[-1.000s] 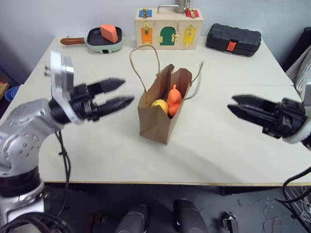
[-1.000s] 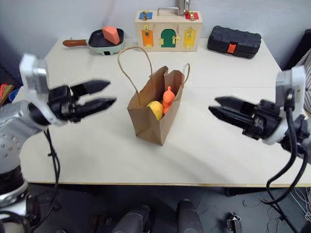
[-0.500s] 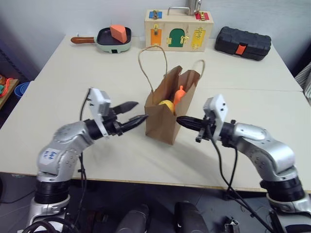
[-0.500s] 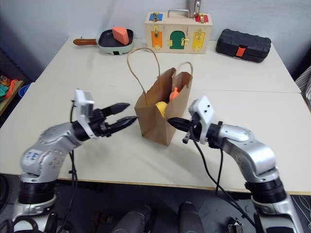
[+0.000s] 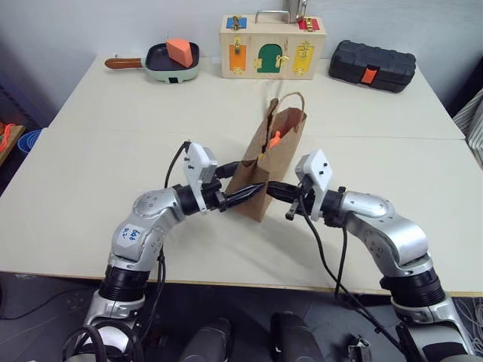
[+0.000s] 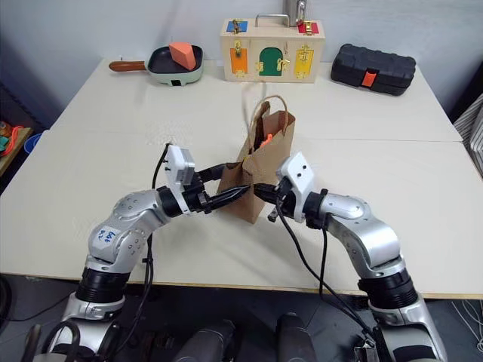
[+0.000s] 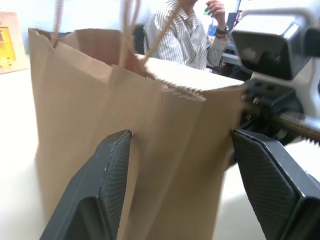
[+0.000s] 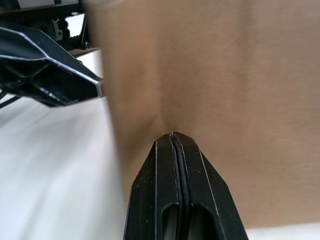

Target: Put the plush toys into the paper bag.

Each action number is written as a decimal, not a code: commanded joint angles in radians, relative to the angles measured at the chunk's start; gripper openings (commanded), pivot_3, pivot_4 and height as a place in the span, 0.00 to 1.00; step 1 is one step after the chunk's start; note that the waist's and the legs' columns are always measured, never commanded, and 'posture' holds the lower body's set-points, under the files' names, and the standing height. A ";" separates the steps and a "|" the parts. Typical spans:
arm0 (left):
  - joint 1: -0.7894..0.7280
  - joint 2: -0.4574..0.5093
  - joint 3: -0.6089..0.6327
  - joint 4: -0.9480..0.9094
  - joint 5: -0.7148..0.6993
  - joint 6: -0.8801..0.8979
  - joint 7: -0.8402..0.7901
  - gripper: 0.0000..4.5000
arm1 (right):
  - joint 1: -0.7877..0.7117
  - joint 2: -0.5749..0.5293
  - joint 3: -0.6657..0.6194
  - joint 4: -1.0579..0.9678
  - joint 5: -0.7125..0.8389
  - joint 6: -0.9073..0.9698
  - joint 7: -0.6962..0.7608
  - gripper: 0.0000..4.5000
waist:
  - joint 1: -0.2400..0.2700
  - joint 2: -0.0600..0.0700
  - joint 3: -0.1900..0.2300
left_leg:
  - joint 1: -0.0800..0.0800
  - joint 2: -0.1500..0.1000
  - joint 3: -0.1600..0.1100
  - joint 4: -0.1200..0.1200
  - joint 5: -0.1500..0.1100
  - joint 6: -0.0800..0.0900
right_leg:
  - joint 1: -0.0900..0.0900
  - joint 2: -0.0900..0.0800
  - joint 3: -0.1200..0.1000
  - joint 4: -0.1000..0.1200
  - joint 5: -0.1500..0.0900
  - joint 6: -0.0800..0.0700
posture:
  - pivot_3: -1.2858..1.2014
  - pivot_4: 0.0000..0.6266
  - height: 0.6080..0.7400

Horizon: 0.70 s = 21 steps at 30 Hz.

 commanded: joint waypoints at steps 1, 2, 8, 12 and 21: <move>0.019 0.007 0.014 -0.076 -0.011 0.008 0.014 0.74 | -0.028 0.023 -0.005 -0.020 -0.009 -0.018 -0.006 0.00 | -0.001 0.000 0.000 | 0.000 0.000 0.000 0.000 0.000 0.000 | 0.000 0.000 0.000 0.000 0.000 0.000 | 0.52 0.24 1.00; 0.027 0.013 0.022 -0.089 -0.014 0.015 0.017 0.74 | -0.032 0.028 -0.011 -0.027 -0.004 -0.013 -0.005 0.00 | -0.001 0.000 0.000 | 0.000 0.000 0.000 0.000 0.000 0.000 | 0.000 0.000 0.000 0.000 0.000 0.000 | 0.52 0.24 1.00; 0.059 0.023 0.046 -0.153 -0.033 0.061 0.050 0.74 | -0.051 0.034 -0.030 -0.057 0.017 0.012 0.004 0.00 | -0.002 0.000 0.000 | 0.000 0.000 0.000 0.000 0.000 0.000 | 0.000 0.000 0.000 0.000 0.000 0.000 | 0.52 0.24 1.00; 0.073 0.008 0.058 -0.178 0.017 0.072 0.152 0.74 | -0.052 0.032 -0.006 -0.054 -0.011 -0.007 0.008 0.00 | -0.001 0.000 0.000 | 0.000 0.000 0.000 0.000 0.000 0.000 | 0.000 0.000 0.000 -0.001 0.000 0.000 | 0.52 0.24 1.00; 0.109 0.008 0.095 -0.269 -0.110 0.178 0.168 0.74 | -0.046 0.045 0.002 -0.050 -0.020 -0.018 0.021 0.00 | -0.002 0.000 0.000 | 0.000 0.001 0.000 -0.001 0.000 0.000 | 0.000 0.001 0.000 -0.001 0.000 0.000 | 0.52 0.24 1.00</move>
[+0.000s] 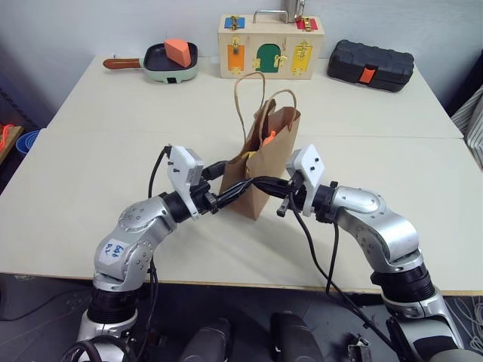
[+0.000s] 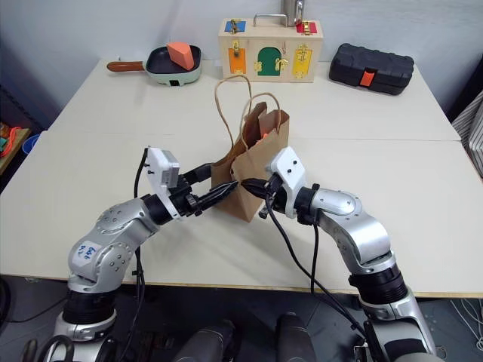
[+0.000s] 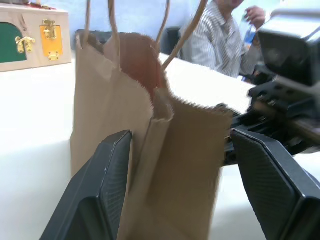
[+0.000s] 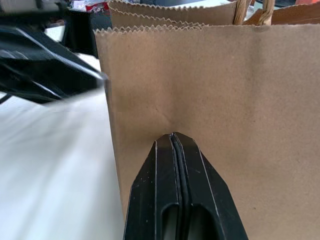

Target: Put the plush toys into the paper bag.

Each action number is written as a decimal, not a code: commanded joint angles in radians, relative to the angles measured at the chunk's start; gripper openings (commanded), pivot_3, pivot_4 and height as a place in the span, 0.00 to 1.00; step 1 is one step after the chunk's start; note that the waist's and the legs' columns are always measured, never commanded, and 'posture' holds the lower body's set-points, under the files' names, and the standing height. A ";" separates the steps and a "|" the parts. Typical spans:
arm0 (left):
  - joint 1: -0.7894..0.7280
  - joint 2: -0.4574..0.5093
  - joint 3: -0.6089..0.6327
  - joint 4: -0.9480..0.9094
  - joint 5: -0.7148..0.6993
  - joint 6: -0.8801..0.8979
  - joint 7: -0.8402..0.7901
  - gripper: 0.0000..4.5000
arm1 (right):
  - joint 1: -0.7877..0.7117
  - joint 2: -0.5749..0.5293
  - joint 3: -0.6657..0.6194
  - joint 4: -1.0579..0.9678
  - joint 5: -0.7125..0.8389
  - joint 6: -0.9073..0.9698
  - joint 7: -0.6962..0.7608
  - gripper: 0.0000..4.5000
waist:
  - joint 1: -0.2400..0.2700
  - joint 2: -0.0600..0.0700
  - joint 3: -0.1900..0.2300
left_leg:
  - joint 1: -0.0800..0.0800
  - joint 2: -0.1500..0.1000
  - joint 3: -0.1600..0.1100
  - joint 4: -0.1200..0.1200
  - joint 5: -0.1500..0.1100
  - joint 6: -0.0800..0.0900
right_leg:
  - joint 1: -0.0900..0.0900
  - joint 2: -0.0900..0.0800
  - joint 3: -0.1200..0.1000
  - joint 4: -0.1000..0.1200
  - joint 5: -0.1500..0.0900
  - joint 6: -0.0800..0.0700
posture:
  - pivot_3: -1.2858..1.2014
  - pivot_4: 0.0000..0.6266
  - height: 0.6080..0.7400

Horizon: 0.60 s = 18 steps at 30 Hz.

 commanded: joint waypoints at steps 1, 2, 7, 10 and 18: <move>-0.003 -0.004 -0.002 -0.033 -0.034 0.014 -0.006 0.74 | -0.005 0.019 0.000 -0.039 0.010 -0.022 0.012 0.00 | 0.000 0.000 0.000 | 0.000 0.000 0.000 0.000 0.000 0.000 | 0.000 0.000 0.000 0.000 0.000 0.000 | 0.52 0.24 1.00; -0.007 -0.008 -0.006 -0.030 -0.038 0.017 -0.005 0.74 | -0.005 0.023 0.003 -0.038 0.009 -0.023 0.013 0.00 | 0.000 0.000 0.000 | 0.000 0.000 0.000 0.000 0.000 0.000 | 0.000 0.000 0.000 0.000 0.000 0.000 | 0.52 0.24 1.00; -0.016 -0.028 -0.034 -0.012 0.025 0.010 0.058 0.74 | -0.014 0.055 0.015 -0.040 0.006 -0.027 0.010 0.00 | 0.000 0.000 0.000 | 0.000 0.000 0.000 0.000 0.000 0.000 | 0.000 0.000 0.000 0.000 0.000 0.000 | 0.52 0.24 1.00; -0.021 -0.042 -0.033 0.020 0.079 0.006 0.126 0.74 | -0.012 0.063 0.008 -0.044 0.007 -0.024 0.011 0.00 | 0.001 0.000 0.000 | 0.000 0.000 0.000 0.000 0.000 0.000 | 0.000 0.000 0.000 -0.002 0.000 0.000 | 0.52 0.24 1.00; -0.025 -0.062 -0.020 0.036 0.077 0.013 0.146 0.53 | 0.002 0.050 -0.012 -0.062 0.021 -0.027 0.041 0.00 | 0.002 0.000 0.000 | 0.000 0.000 0.000 -0.002 0.000 0.000 | 0.000 0.001 0.000 -0.002 0.000 0.000 | 0.52 0.24 1.00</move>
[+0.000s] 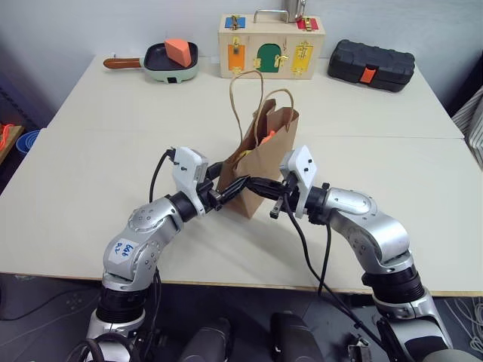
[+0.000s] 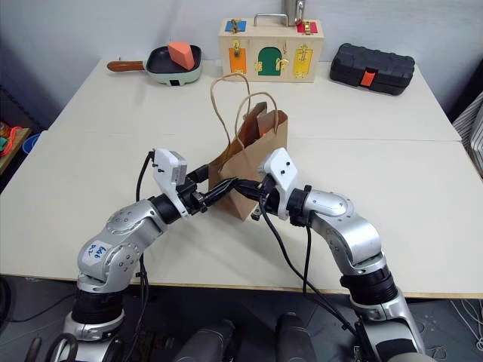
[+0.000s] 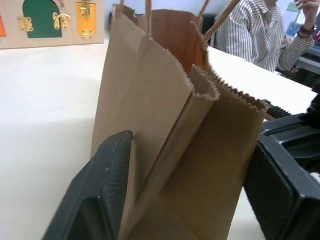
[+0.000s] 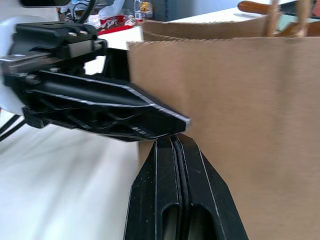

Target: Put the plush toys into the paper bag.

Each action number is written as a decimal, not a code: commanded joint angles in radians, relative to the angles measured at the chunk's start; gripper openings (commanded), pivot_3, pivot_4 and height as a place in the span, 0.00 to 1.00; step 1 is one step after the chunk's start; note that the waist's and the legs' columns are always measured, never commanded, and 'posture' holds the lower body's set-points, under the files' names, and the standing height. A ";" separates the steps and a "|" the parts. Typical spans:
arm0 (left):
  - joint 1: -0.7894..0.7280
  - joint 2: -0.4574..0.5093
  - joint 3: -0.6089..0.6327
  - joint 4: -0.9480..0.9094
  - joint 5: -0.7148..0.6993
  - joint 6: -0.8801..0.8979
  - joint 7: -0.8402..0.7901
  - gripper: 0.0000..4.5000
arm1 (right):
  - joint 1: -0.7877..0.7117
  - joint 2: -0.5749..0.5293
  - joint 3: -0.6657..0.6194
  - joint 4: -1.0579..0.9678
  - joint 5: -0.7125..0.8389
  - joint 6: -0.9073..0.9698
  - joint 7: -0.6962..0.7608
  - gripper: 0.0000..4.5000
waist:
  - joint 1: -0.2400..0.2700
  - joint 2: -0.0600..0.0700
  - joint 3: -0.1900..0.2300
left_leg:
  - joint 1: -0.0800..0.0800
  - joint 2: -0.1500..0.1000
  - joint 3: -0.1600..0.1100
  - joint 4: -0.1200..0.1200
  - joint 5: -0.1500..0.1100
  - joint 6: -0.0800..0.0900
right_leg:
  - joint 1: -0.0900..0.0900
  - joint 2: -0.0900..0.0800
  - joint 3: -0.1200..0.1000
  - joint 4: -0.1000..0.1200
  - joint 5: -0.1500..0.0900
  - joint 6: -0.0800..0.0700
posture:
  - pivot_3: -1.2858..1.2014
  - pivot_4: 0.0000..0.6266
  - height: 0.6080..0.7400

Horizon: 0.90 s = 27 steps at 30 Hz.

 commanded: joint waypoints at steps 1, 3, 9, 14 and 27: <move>-0.007 -0.003 0.010 -0.018 -0.015 -0.005 -0.012 0.46 | 0.002 -0.010 -0.020 -0.059 0.020 -0.027 0.021 0.00 | 0.000 0.000 0.000 | 0.000 0.000 0.000 0.000 0.000 0.000 | 0.000 0.000 0.000 0.000 0.000 0.000 | 0.52 0.24 1.00; -0.005 -0.006 0.012 -0.018 -0.023 0.008 -0.009 0.33 | 0.001 -0.014 -0.027 -0.059 0.018 -0.031 0.025 0.00 | 0.001 0.000 0.000 | 0.000 0.000 0.000 0.000 0.000 0.000 | 0.000 0.000 0.000 0.000 0.000 0.000 | 0.52 0.24 1.00; -0.022 0.025 0.028 0.005 -0.031 0.001 -0.052 0.01 | 0.011 -0.068 -0.054 -0.064 -0.010 -0.057 0.036 0.00 | 0.005 0.000 0.000 | 0.000 0.000 0.000 0.000 0.000 0.000 | 0.000 0.000 0.000 0.000 0.000 0.000 | 0.52 0.24 1.00; -0.104 0.144 0.061 0.042 -0.147 0.014 -0.306 0.00 | 0.112 -0.246 -0.254 -0.173 0.139 -0.002 0.146 0.08 | 0.013 0.000 0.000 | 0.000 0.000 0.000 -0.001 0.000 0.000 | 0.000 0.000 0.000 -0.002 0.000 0.000 | 0.52 0.24 1.00; -0.551 0.196 -0.199 0.731 0.059 -0.430 -1.028 0.00 | 0.668 -0.652 -1.228 -0.359 0.665 0.356 0.496 1.00 | 0.039 -0.003 0.002 | -0.001 0.002 0.001 -0.007 -0.001 0.001 | 0.002 0.001 -0.003 -0.012 0.001 0.000 | 0.52 0.24 1.00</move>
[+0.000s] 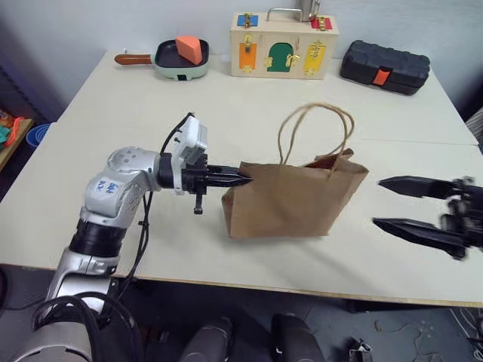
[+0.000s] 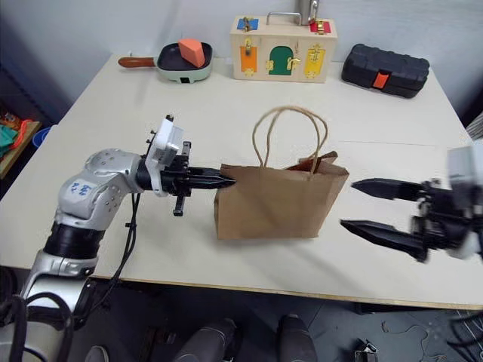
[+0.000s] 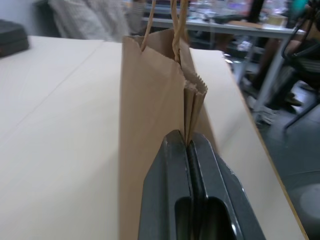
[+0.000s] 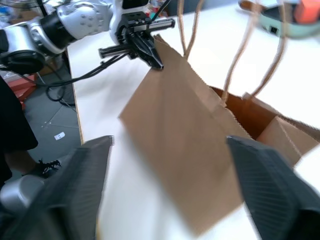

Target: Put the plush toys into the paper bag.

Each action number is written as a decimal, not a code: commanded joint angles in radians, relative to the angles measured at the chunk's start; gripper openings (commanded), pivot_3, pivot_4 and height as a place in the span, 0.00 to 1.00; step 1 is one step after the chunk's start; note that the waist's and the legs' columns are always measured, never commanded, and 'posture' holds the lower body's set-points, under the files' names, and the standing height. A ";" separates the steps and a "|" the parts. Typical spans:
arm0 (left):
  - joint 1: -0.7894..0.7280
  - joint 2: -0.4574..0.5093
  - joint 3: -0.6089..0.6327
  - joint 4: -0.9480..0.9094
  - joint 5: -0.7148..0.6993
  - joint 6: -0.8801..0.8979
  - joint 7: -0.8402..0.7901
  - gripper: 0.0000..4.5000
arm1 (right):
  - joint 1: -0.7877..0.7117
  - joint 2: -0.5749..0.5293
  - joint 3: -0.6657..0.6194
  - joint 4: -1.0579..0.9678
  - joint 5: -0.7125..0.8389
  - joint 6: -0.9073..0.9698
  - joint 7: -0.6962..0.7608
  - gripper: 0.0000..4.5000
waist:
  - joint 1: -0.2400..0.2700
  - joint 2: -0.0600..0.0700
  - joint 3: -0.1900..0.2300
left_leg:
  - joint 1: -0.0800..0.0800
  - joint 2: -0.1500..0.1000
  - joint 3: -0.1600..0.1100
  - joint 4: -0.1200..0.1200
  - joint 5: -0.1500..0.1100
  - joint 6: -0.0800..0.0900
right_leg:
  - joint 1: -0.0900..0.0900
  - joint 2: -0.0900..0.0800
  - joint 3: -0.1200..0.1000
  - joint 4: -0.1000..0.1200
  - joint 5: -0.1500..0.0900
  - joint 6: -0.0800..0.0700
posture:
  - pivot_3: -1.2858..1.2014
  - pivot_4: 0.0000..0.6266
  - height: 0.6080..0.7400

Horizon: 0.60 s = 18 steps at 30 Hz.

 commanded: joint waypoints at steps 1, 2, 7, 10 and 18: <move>-0.099 -0.060 -0.042 0.218 0.088 -0.221 -0.148 0.00 | 0.088 -0.013 -0.175 -0.059 0.033 0.032 0.035 1.00 | -0.001 -0.001 0.000 | 0.000 0.000 0.001 0.000 0.000 0.000 | 0.000 0.000 0.000 0.000 0.000 0.000 | 0.52 0.24 1.00; -0.125 -0.080 -0.049 0.285 0.112 -0.275 -0.173 0.00 | 0.109 -0.011 -0.199 -0.065 0.037 0.035 0.030 1.00 | -0.002 -0.001 0.001 | 0.000 0.000 0.001 0.000 0.000 0.000 | 0.000 0.000 0.000 0.000 0.000 0.001 | 0.52 0.24 1.00; -0.225 -0.155 -0.044 0.564 0.202 -0.485 -0.233 0.00 | 0.178 0.024 -0.228 -0.094 0.013 -0.006 -0.015 1.00 | -0.004 -0.004 0.002 | 0.000 0.001 0.004 0.000 -0.001 0.001 | -0.001 0.001 0.000 0.000 0.001 0.001 | 0.52 0.24 1.00; -0.259 -0.158 -0.015 0.645 0.230 -0.511 -0.202 0.00 | 0.176 0.044 -0.175 -0.078 -0.035 -0.064 -0.056 1.00 | -0.004 -0.006 0.003 | 0.000 0.001 0.004 0.001 -0.001 0.001 | -0.001 0.001 0.001 0.001 0.001 0.002 | 0.52 0.24 1.00; -0.122 0.071 0.117 0.312 0.151 -0.196 -0.157 0.48 | 0.088 -0.014 0.006 0.070 -0.139 -0.192 -0.037 1.00 | -0.032 -0.006 0.004 | 0.000 0.003 0.004 0.001 -0.001 0.001 | -0.002 0.003 0.003 0.006 0.002 0.002 | 0.52 0.24 1.00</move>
